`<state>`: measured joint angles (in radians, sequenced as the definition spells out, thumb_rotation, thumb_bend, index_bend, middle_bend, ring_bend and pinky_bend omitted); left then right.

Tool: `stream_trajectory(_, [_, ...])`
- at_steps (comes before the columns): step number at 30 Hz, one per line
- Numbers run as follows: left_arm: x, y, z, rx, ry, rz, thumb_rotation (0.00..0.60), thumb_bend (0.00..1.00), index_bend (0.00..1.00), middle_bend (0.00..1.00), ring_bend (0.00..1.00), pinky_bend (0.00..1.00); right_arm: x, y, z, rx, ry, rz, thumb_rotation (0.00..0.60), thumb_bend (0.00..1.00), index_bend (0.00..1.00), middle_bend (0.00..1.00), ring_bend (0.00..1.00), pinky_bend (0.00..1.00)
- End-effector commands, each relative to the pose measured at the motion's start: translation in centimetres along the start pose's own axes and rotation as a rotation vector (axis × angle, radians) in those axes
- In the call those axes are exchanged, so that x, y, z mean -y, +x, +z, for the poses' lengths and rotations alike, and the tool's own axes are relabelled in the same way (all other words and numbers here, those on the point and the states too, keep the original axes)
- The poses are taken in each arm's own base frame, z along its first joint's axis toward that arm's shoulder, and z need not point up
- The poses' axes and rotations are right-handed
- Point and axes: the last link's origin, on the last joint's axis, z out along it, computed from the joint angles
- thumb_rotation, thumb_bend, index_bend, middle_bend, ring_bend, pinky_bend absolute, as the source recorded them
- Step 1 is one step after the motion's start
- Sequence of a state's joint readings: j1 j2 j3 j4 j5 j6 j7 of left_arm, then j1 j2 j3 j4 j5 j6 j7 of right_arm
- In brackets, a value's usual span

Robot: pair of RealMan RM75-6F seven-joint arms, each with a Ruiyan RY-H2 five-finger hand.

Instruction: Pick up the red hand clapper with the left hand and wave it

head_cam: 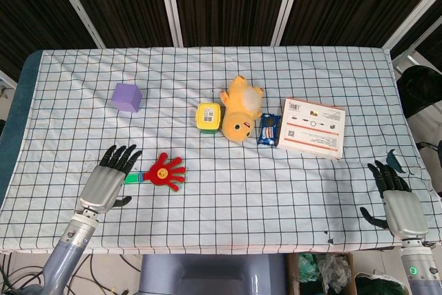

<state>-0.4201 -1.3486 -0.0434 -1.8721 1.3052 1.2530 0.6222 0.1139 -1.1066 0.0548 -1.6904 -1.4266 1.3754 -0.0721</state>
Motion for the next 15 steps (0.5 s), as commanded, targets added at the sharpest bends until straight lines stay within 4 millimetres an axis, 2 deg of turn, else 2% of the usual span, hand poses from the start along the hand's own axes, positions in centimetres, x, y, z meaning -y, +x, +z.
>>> stream_trajectory(1, [-0.22, 0.22, 0.09, 0.004, -0.006, 0.001, 0.600, 0.00, 0.00, 0.00, 0.00, 0.00, 0.03, -0.04, -0.01, 0.001, 0.000, -0.001, 0.600, 0.22, 0.00, 0.00, 0.00, 0.15])
stream_trajectory(15, [-0.45, 0.24, 0.01, 0.022, -0.015, 0.013, 0.600, 0.00, 0.00, 0.00, 0.00, 0.00, 0.05, -0.07, -0.11, 0.004, 0.000, -0.004, 0.600, 0.23, 0.00, 0.00, 0.00, 0.15])
